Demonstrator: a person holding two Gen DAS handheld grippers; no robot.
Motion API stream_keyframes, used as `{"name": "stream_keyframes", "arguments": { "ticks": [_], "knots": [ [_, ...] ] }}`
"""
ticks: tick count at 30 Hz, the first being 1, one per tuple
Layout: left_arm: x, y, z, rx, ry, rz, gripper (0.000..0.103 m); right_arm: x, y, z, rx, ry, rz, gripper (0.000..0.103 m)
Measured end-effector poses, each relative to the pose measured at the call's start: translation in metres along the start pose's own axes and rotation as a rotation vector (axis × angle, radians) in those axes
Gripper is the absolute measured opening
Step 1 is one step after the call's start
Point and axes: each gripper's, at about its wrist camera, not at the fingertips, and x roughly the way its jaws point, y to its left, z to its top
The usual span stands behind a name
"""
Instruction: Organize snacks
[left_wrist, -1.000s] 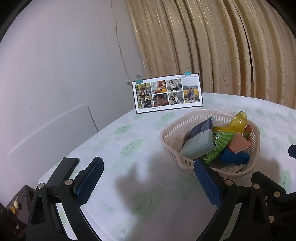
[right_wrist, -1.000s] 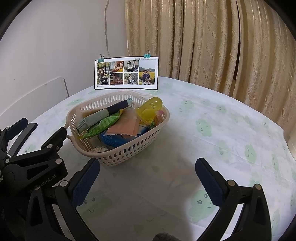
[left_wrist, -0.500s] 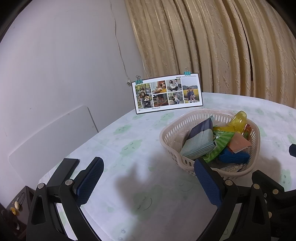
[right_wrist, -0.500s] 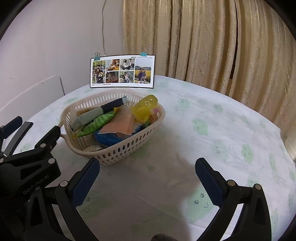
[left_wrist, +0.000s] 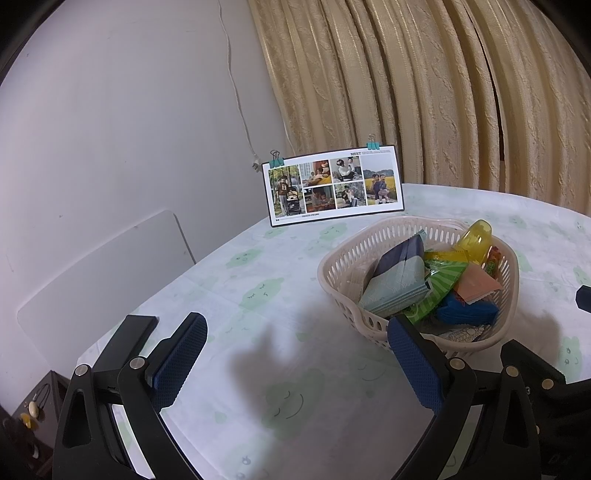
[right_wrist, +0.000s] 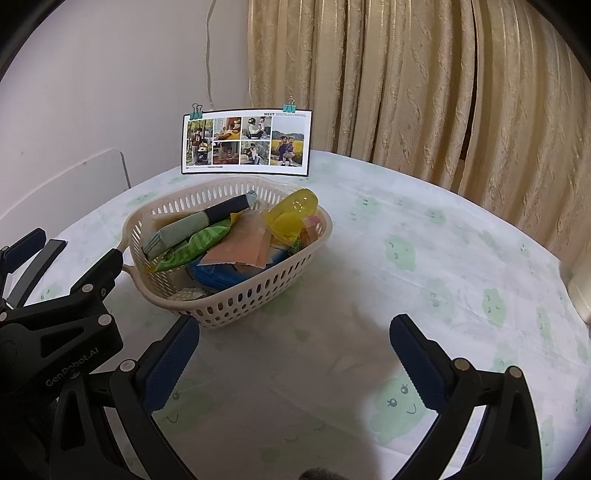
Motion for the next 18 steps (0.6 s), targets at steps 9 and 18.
{"name": "stream_keyframes", "arguments": {
  "ticks": [9, 18],
  "knots": [
    [-0.0002, -0.0002, 0.0000, 0.001, -0.001, 0.002, 0.098, 0.0011, 0.0001, 0.0001, -0.005, 0.007, 0.005, 0.103],
    [-0.0001, -0.0009, -0.0002, 0.000, 0.000, 0.001, 0.098, 0.0012, 0.0016, -0.0004, -0.008, 0.005, 0.004, 0.103]
  ]
}}
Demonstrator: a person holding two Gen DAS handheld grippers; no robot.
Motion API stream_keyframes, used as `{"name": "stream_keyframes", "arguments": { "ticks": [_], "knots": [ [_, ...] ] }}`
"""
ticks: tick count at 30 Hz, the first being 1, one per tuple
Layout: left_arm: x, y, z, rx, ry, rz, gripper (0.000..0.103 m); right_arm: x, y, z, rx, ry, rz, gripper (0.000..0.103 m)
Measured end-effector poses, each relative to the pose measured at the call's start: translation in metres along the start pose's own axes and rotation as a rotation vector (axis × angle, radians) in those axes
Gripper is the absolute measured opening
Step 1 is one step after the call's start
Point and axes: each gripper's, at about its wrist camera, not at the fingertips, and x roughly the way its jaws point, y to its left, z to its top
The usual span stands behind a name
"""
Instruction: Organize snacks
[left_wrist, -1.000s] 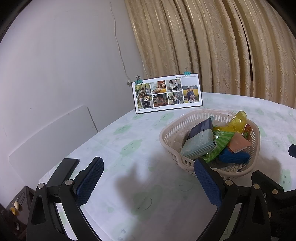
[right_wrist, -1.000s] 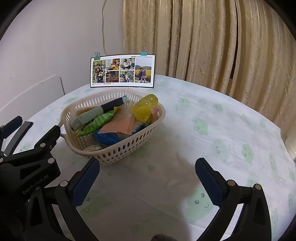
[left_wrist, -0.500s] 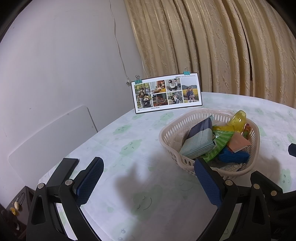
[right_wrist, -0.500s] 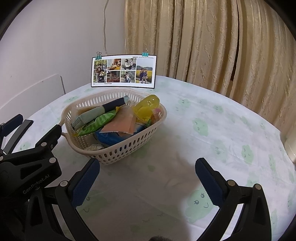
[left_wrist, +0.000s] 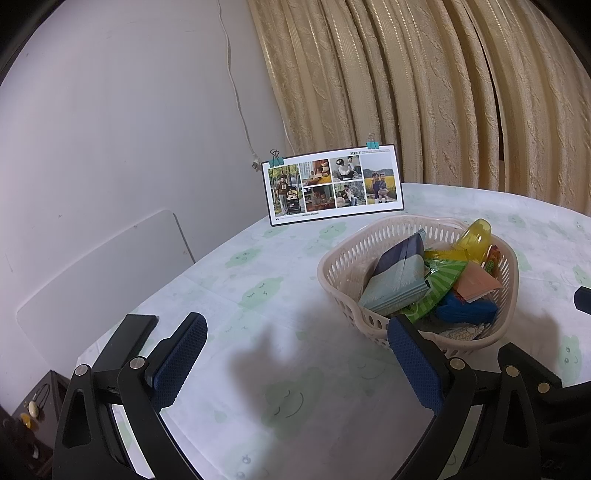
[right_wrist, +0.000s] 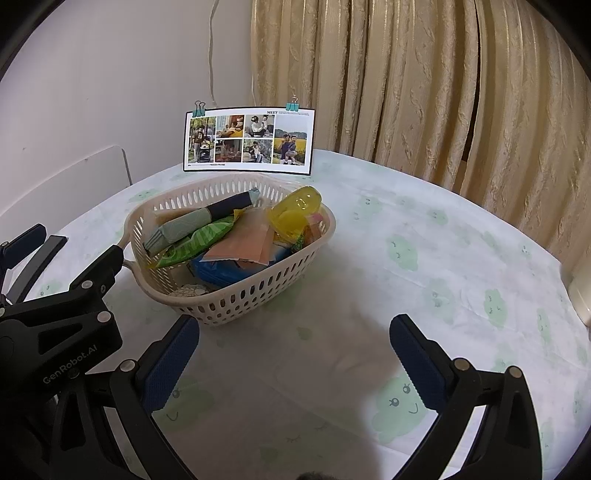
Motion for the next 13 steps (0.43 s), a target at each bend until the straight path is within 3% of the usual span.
{"name": "stream_keyframes", "arguments": {
  "ticks": [13],
  "knots": [
    [0.0005, 0.0006, 0.0002, 0.000, 0.001, -0.001, 0.098, -0.0039, 0.0054, 0.0008, -0.031, -0.040, -0.017, 0.103]
  ]
}}
